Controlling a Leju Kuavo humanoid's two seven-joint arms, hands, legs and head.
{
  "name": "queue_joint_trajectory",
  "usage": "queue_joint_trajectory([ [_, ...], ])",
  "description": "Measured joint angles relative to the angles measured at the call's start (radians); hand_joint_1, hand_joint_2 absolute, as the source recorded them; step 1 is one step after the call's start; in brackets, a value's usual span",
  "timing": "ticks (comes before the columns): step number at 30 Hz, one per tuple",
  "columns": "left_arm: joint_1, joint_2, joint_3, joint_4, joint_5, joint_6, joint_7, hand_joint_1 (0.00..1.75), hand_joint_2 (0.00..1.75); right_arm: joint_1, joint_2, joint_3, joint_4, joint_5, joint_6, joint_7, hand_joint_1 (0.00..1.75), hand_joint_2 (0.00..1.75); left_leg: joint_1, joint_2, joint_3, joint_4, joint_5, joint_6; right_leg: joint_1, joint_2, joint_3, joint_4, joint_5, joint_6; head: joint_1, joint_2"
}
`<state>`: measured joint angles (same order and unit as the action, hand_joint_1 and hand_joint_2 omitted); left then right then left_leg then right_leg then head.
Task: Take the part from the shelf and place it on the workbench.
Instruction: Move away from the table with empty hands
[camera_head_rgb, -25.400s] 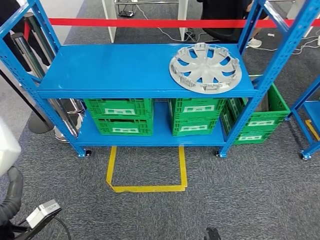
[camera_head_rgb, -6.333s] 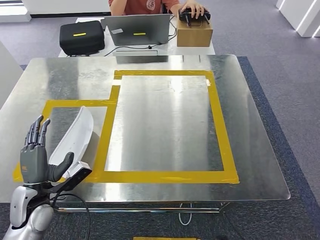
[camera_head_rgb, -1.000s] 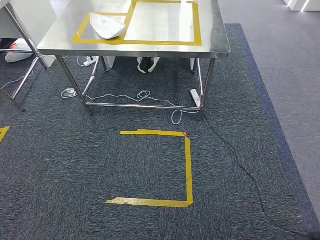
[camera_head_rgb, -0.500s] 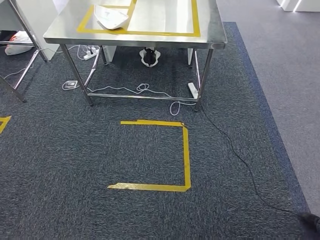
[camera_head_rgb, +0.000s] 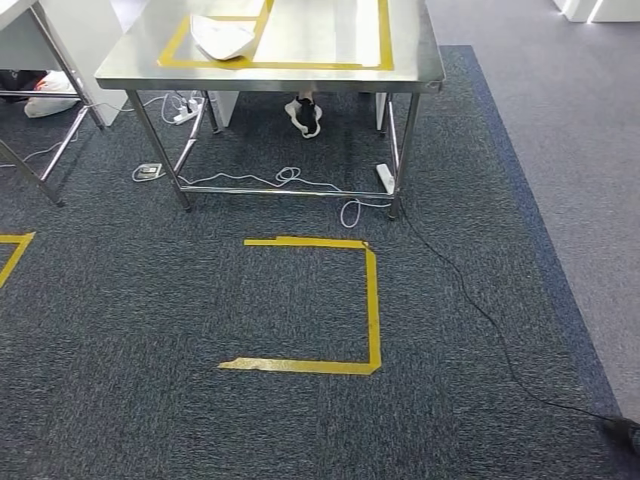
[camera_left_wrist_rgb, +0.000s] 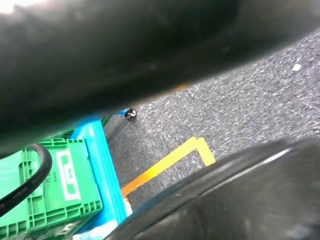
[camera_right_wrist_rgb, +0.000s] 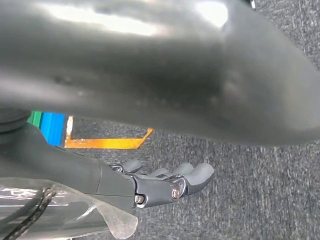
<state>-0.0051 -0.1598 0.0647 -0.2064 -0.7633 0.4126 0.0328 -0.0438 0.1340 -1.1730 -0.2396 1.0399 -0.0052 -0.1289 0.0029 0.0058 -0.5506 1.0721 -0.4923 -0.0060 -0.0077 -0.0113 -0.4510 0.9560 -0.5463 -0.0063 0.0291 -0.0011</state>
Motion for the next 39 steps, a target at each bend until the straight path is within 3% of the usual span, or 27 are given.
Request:
queue_joint_trajectory([
  [1,0.0,0.0,0.001,0.0,0.0,0.0,0.0,0.0,0.0,-0.001,0.0,0.0,0.0,0.0,0.0,-0.001,0.0,0.0,-0.001,-0.001,0.023,-0.043,0.008,0.006,0.001,0.001,-0.002,0.002,0.0,0.005,0.0,0.0],
  [3,0.0,0.0,0.002,0.001,0.0,-0.001,0.002,0.0,0.0,-0.002,0.0,0.0,0.0,0.001,0.001,-0.002,0.0,0.0,-0.003,-0.001,0.033,-0.074,0.006,0.015,0.004,0.002,-0.007,0.007,0.001,0.014,0.0,0.0],
  [6,-0.001,0.001,0.004,0.001,0.0,-0.003,0.007,0.0,0.0,-0.003,-0.001,0.0,-0.001,0.004,0.0,-0.004,0.0,0.0,-0.003,-0.002,0.029,-0.087,0.001,0.016,0.005,0.001,-0.015,0.011,0.002,0.007,0.001,0.0],
  [8,0.0,0.001,0.004,0.001,0.0,-0.005,0.008,0.0,0.0,-0.003,-0.002,0.0,-0.001,0.006,-0.002,-0.007,0.0,0.0,-0.006,-0.002,0.028,-0.087,0.001,0.019,0.003,0.002,-0.02,0.007,0.006,0.005,0.0,0.0],
  [13,-0.002,0.001,0.004,0.001,-0.002,-0.005,0.008,0.0,0.0,-0.003,-0.002,0.0,-0.001,0.01,-0.004,-0.011,0.0,0.0,-0.012,-0.002,0.027,-0.086,0.004,0.029,-0.003,0.002,-0.023,0.002,0.013,0.018,0.0,0.0],
  [19,-0.002,0.001,0.004,0.001,-0.005,-0.012,0.009,0.0,0.0,-0.003,-0.002,0.0,-0.001,0.021,-0.01,-0.015,0.0,0.0,-0.013,-0.002,0.025,-0.085,0.007,0.033,-0.005,0.002,-0.025,0.002,0.017,0.028,0.0,0.0],
  [32,-0.002,0.002,0.007,0.001,-0.011,-0.019,0.014,0.0,0.0,-0.003,-0.002,0.004,-0.001,0.043,-0.028,-0.015,0.0,0.0,-0.011,-0.002,0.024,-0.085,0.009,0.032,-0.003,0.002,-0.028,0.005,0.017,0.029,0.0,0.0],
  [35,-0.002,0.003,0.012,0.001,-0.013,-0.019,0.016,0.0,0.0,-0.003,-0.001,0.005,-0.001,0.051,-0.033,-0.015,0.0,0.0,-0.015,-0.003,0.02,-0.084,0.01,0.043,-0.005,-0.001,-0.021,0.0,0.022,0.038,-0.001,0.0],
  [37,-0.003,0.002,0.014,0.001,-0.013,-0.019,0.018,0.0,0.0,-0.004,-0.001,0.008,-0.001,0.056,-0.037,-0.014,0.0,0.0,-0.009,-0.006,0.024,-0.102,0.023,0.054,-0.005,-0.003,-0.025,0.01,0.01,0.043,0.0,0.0],
  [39,-0.003,0.002,0.015,0.001,-0.014,-0.019,0.019,0.0,0.0,-0.005,-0.001,0.01,-0.001,0.06,-0.039,-0.014,0.0,0.0,-0.003,-0.011,0.026,-0.12,0.036,0.061,-0.005,0.003,-0.066,0.089,-0.04,0.045,0.003,0.0],
])
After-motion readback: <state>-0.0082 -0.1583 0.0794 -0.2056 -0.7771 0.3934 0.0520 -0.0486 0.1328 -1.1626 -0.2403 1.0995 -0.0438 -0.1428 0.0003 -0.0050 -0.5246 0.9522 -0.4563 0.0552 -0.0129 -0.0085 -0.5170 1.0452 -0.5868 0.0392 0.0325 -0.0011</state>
